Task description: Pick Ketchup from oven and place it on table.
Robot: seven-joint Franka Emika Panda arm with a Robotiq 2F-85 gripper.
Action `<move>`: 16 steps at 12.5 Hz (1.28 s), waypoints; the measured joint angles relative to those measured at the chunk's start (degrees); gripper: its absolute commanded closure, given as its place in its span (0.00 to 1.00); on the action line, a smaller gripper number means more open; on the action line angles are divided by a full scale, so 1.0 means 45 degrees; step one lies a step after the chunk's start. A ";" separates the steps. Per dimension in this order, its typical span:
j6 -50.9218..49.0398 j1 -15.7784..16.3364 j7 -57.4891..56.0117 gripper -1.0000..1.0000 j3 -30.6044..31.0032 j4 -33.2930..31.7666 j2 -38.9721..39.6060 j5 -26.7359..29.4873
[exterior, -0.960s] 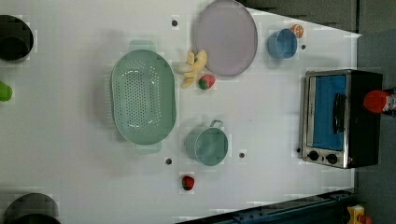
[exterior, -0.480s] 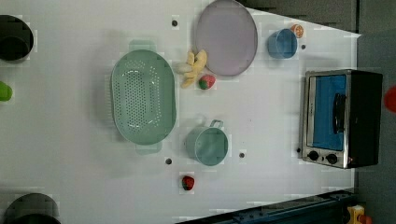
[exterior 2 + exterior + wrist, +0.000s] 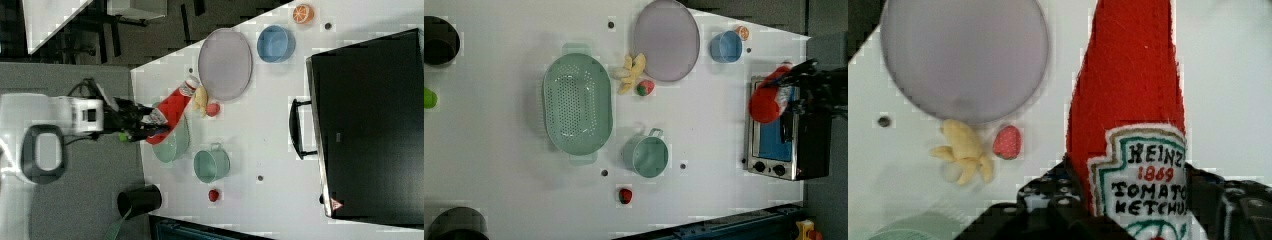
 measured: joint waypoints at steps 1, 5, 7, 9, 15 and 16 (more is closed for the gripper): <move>0.0762 -0.0044 0.0016 0.38 -0.0062 -0.0584 0.0082 -0.0514; 0.3394 -0.0382 0.0023 0.38 -0.0640 -0.3755 0.0389 -0.0790; 0.5067 -0.0720 0.0096 0.38 -0.0824 -0.4775 0.1127 -0.0713; 0.6453 -0.0530 0.0138 0.38 -0.0631 -0.5620 0.2652 -0.0455; 0.7734 -0.0410 0.0143 0.00 -0.0410 -0.5247 0.3037 -0.0762; 0.7709 -0.0454 0.0144 0.00 -0.0219 -0.5023 0.2823 -0.0250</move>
